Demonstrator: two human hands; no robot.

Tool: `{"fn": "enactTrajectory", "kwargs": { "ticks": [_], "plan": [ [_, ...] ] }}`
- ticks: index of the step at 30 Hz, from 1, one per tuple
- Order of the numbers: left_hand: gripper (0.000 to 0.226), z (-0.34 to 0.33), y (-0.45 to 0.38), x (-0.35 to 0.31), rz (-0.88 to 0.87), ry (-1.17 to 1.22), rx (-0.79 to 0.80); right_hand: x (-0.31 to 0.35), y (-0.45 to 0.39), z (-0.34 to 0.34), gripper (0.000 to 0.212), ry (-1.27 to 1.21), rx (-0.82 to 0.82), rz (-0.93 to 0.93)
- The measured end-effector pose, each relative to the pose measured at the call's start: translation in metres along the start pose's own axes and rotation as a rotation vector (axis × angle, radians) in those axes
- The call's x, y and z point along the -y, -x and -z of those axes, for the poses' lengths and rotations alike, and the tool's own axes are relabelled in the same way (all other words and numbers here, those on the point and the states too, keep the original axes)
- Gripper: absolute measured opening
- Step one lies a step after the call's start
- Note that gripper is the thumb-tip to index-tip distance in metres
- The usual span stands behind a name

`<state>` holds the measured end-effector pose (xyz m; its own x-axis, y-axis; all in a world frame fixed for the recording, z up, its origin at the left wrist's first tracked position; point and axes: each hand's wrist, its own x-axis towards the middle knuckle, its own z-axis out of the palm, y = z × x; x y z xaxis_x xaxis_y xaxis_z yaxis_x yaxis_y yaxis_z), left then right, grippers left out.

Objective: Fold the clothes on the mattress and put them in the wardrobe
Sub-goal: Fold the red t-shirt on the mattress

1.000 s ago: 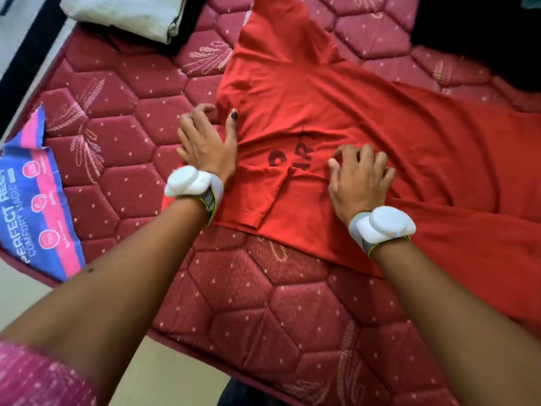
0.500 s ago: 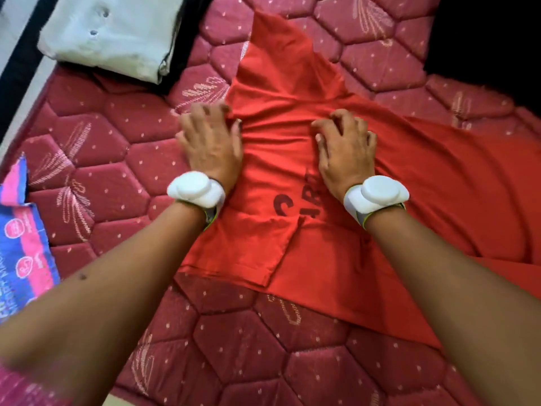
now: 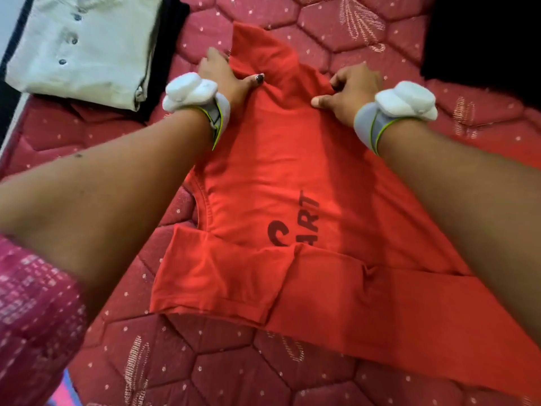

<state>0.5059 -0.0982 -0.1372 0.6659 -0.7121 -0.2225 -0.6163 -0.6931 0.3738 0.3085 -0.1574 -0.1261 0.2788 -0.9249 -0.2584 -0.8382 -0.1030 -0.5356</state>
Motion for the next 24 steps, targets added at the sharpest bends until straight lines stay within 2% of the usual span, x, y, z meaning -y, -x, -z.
{"fn": "enactTrajectory", "kwargs": {
  "ticks": [2, 4, 6, 8, 10, 13, 16, 18, 20, 22, 24],
  "plan": [
    [0.056, 0.006, -0.008, -0.005, -0.052, 0.085, -0.024, 0.008, -0.003, 0.004, 0.033, -0.037, -0.073, -0.010],
    [0.039, 0.015, -0.009, -0.009, -0.036, 0.163, -0.123, 0.012, 0.001, 0.002, 0.028, -0.082, -0.153, -0.011],
    [0.021, 0.021, -0.001, -0.007, -0.013, 0.334, -0.167, 0.010, 0.007, -0.006, 0.017, -0.294, -0.141, -0.054],
    [0.012, 0.028, 0.020, -0.002, -0.013, 0.725, -0.062, 0.011, 0.021, -0.010, 0.020, -0.604, -0.061, -0.089],
    [0.013, 0.042, 0.049, 0.010, -0.045, 1.045, 0.083, 0.007, 0.043, -0.011, 0.021, -0.701, -0.096, 0.054],
    [0.010, 0.068, 0.100, 0.040, -0.077, 1.245, 0.257, -0.010, 0.096, -0.011, 0.014, -0.471, -0.242, 0.479],
    [0.018, 0.065, 0.150, 0.087, 0.135, 1.348, 0.373, -0.041, 0.145, -0.036, 0.018, -0.234, -0.061, 0.747],
    [0.021, 0.050, 0.175, 0.106, 0.358, 1.421, 0.377, -0.055, 0.160, -0.049, 0.025, -0.151, 0.042, 0.741],
    [0.022, 0.036, 0.185, 0.109, 0.470, 1.421, 0.293, -0.053, 0.163, -0.052, 0.032, -0.143, 0.046, 0.683],
    [0.007, 0.030, 0.187, 0.101, 0.397, 1.349, 0.157, -0.042, 0.167, -0.049, 0.034, -0.144, -0.015, 0.690],
    [0.017, 0.031, 0.184, 0.095, 0.284, 1.311, 0.006, -0.033, 0.175, -0.045, 0.029, -0.151, -0.084, 0.719]
  ]
}}
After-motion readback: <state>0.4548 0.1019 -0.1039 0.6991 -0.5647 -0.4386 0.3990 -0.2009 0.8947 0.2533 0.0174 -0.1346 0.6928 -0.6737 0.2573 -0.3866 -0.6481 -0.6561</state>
